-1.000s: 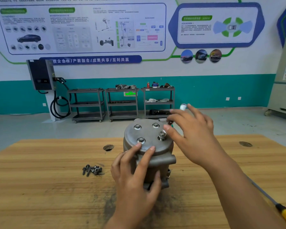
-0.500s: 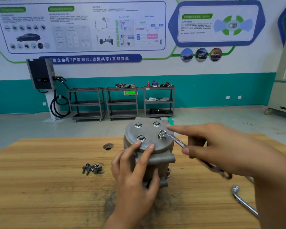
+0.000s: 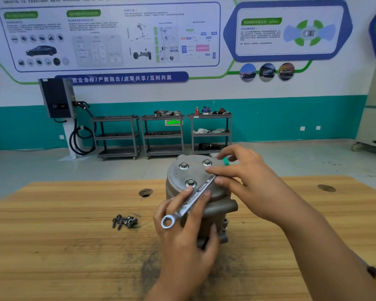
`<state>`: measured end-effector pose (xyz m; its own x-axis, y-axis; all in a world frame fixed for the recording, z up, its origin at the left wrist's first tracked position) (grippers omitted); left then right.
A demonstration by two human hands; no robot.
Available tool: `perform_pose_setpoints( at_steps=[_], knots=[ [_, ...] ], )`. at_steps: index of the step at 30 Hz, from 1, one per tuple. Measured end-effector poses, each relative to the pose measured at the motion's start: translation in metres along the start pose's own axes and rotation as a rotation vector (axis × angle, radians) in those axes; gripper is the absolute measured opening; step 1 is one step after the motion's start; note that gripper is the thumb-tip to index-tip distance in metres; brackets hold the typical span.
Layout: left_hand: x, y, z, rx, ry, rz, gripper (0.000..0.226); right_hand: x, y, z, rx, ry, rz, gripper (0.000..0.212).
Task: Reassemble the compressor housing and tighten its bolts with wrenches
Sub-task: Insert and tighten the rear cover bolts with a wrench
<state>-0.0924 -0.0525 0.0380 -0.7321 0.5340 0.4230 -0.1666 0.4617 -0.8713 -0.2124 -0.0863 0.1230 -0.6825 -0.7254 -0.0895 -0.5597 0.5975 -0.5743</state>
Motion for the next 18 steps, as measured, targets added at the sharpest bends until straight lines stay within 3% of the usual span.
perform_pose_setpoints(
  at_steps=[9,12,15,18],
  knots=[
    [0.001,0.001,0.003,-0.022,-0.006,-0.011,0.058,0.012,-0.003,0.005,0.305,-0.056,0.129,0.011],
    [0.002,0.001,0.002,-0.015,-0.007,0.001,0.057,0.017,-0.002,0.008,0.370,-0.080,0.202,0.016],
    [0.002,0.001,0.004,-0.016,-0.009,-0.003,0.057,0.015,-0.002,0.012,0.350,-0.073,0.188,0.040],
    [0.004,0.001,0.005,-0.020,-0.006,0.003,0.056,0.006,-0.006,0.014,0.323,-0.029,0.113,0.035]
  ],
)
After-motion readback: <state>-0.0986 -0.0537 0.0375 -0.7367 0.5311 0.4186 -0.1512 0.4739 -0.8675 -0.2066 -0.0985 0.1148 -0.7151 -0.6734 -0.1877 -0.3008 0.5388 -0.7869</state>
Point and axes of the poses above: each hand's wrist, its own y-axis away from the middle knuckle, its own z-axis out of the palm, x = y × z, the point moved 7 cm from there along -y, towards the middle knuckle, and after that the axes turned 13 degrees about -z, right-handed, at the moved point
